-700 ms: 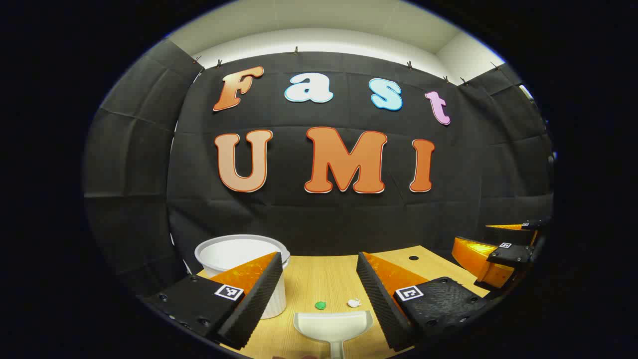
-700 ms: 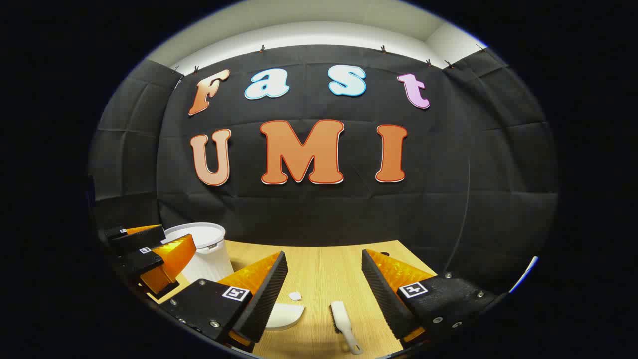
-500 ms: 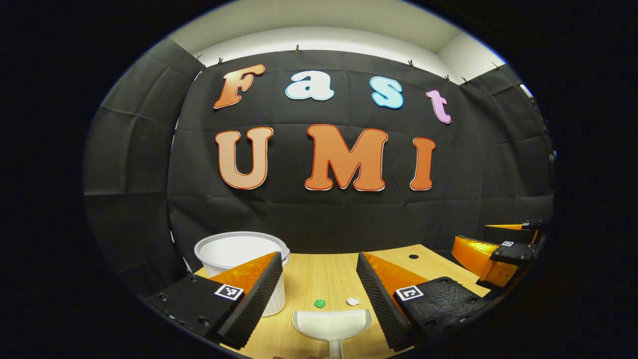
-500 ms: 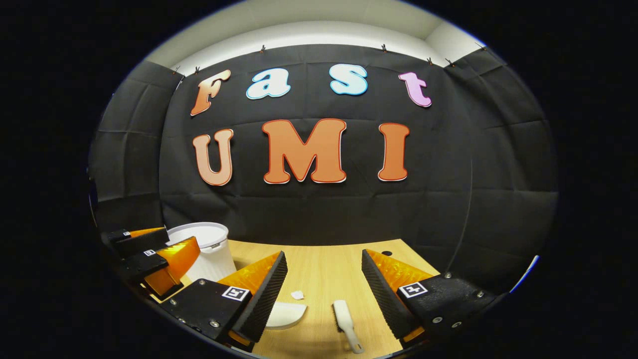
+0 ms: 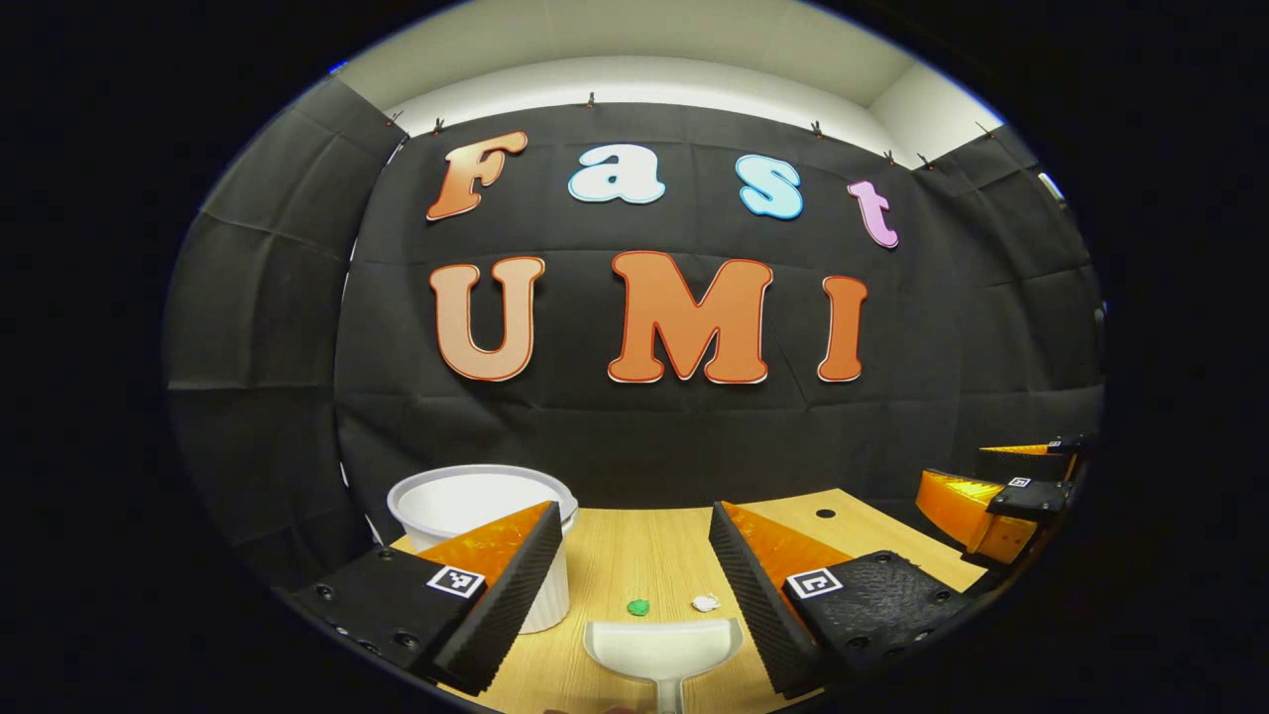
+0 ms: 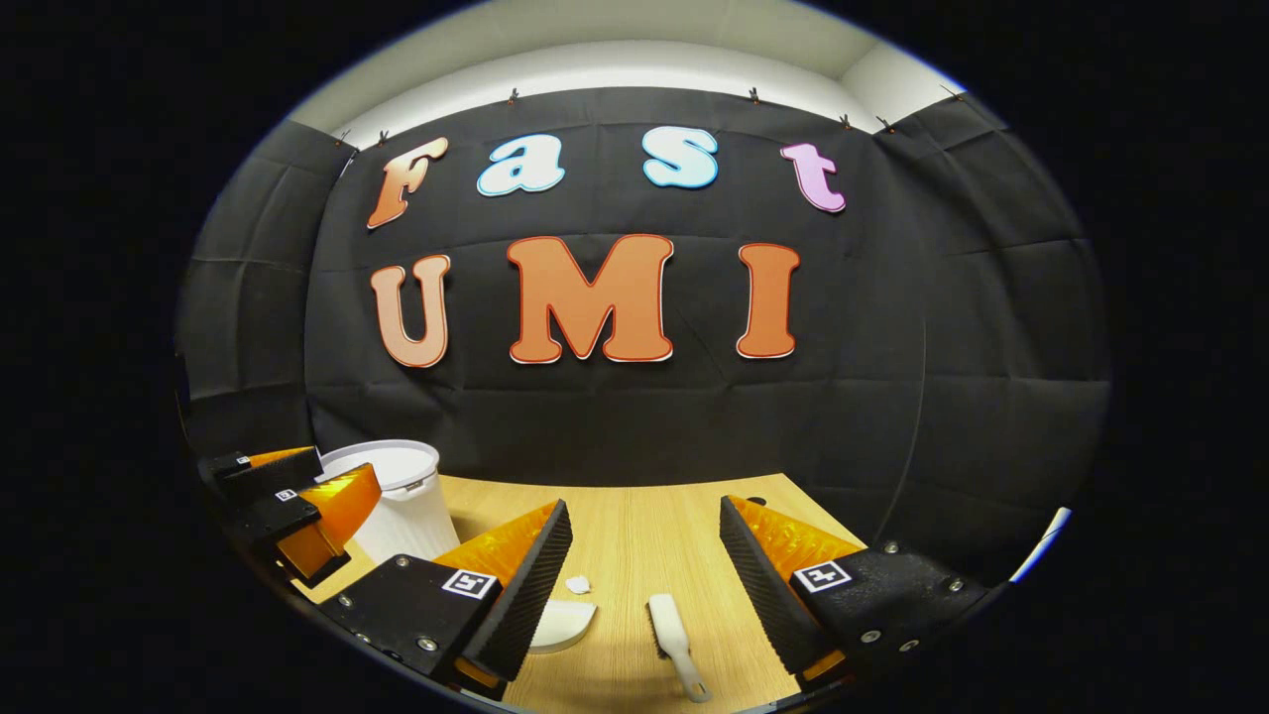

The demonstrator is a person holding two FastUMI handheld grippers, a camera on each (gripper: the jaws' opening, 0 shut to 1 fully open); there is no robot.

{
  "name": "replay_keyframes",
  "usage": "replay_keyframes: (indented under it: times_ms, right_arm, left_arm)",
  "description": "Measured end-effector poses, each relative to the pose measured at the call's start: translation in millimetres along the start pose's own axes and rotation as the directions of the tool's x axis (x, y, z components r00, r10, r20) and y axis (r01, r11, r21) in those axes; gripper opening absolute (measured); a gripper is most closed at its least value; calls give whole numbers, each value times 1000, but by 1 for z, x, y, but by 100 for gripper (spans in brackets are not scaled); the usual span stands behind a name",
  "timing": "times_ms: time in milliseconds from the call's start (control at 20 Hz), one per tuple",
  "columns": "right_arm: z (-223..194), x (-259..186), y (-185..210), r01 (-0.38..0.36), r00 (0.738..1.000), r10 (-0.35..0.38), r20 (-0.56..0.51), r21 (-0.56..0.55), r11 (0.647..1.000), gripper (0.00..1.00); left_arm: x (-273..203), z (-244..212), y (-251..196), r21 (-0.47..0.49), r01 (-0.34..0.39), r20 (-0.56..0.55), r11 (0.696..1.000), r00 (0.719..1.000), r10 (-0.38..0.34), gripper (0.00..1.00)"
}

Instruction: Pick up the small broom and dustpan from the desktop, sweep the trash into the dustpan with the broom, and then empty the trash into the garbage bin.

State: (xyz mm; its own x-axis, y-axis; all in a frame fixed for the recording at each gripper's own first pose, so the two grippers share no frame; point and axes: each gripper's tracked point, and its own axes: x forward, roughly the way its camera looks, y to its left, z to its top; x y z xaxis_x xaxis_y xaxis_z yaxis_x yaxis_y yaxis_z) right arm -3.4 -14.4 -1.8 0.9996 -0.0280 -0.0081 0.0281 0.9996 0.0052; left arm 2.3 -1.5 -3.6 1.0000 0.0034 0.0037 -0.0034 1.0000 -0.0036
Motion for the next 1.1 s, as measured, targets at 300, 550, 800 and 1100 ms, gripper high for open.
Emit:
replay_keyframes:
  times_ms: [300,550,800,1100]
  right_arm:
    - [4,0,0,15,1000,-15,14,-11,1000,93]
    - [-2,-1,0,23,1000,-23,-2,-14,1000,93]
    - [2,-3,-4,32,999,-32,8,-24,999,93]
    - [8,4,-14,-1,1000,2,14,-49,999,93]
  left_arm:
    - [1,3,1,9,18,7,1000,1000,-18,95]
    - [4,0,2,9,26,-1,1000,1000,-26,95]
    - [4,-1,-3,8,38,1,999,999,-38,95]
    - [6,2,-20,1,27,12,1000,1000,-27,95]
